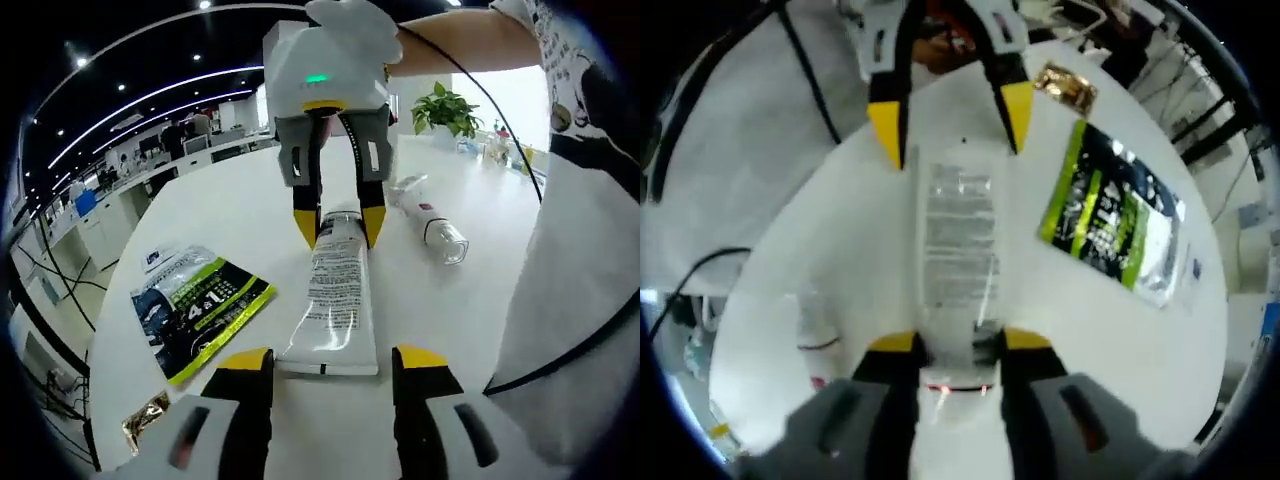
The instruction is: Arrange the skincare products in the storage area until every visible bottle or jar stands upright without overlapping.
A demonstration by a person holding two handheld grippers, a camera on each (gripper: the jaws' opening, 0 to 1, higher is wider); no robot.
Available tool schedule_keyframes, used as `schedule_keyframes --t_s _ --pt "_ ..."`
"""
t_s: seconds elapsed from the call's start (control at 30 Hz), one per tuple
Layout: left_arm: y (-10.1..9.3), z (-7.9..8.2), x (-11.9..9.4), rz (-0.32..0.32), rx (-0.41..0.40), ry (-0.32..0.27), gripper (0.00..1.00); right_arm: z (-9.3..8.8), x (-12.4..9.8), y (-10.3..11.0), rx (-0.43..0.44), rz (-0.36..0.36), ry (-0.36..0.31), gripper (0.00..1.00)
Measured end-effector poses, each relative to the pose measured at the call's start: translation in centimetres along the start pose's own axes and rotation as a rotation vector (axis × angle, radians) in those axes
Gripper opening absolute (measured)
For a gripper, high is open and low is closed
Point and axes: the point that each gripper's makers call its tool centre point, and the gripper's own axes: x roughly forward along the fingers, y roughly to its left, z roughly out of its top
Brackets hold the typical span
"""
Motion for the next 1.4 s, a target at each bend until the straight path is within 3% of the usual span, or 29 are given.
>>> schedule_keyframes --t_s 0.07,0.33,0.6,0.67,0.8,0.9,1.13,1.2,1.33,1.4 --pt "0.2 0.3 0.1 0.010 0.011 -0.022 0.42 0.1 0.0 0.2 -0.012 0.010 0.005 0.28" --pt "0.0 0.2 -0.1 -0.002 -0.022 -0.032 0.40 0.3 0.0 0.3 -0.010 0.028 0.009 0.29" --pt "0.1 0.1 -0.2 -0.020 -0.038 -0.014 0.40 0.6 0.1 0.5 0.055 -0.059 -0.032 0.30" --pt "0.0 0.0 -0.2 -0.032 -0.052 -0.008 0.40 0.7 -0.2 0.2 0.104 -0.114 -0.046 0.31" --pt "-0.2 0.1 -0.2 -0.053 -0.101 -0.007 0.40 1.0 -0.6 -0.1 0.120 -0.240 -0.055 0.31" --pt "-0.2 0.4 -0.3 -0.083 -0.200 -0.022 0.40 1.4 -0.9 -0.4 0.085 -0.356 -0.063 0.29" --pt "-0.1 0.6 -0.3 -0.108 -0.266 -0.021 0.40 1.6 -1.3 -0.5 0.049 -0.551 -0.035 0.26" --pt "-0.2 0.7 -0.4 -0.135 -0.315 -0.025 0.40 1.7 -1.1 -0.5 0.057 -0.558 -0.032 0.24" --pt "-0.3 0.7 -0.3 -0.132 -0.304 -0.027 0.41 1.6 -1.1 -0.7 0.057 -0.513 -0.028 0.23" --pt "-0.4 0.6 -0.3 -0.119 -0.255 -0.028 0.41 1.6 -1.1 -0.7 0.049 -0.478 -0.035 0.22"
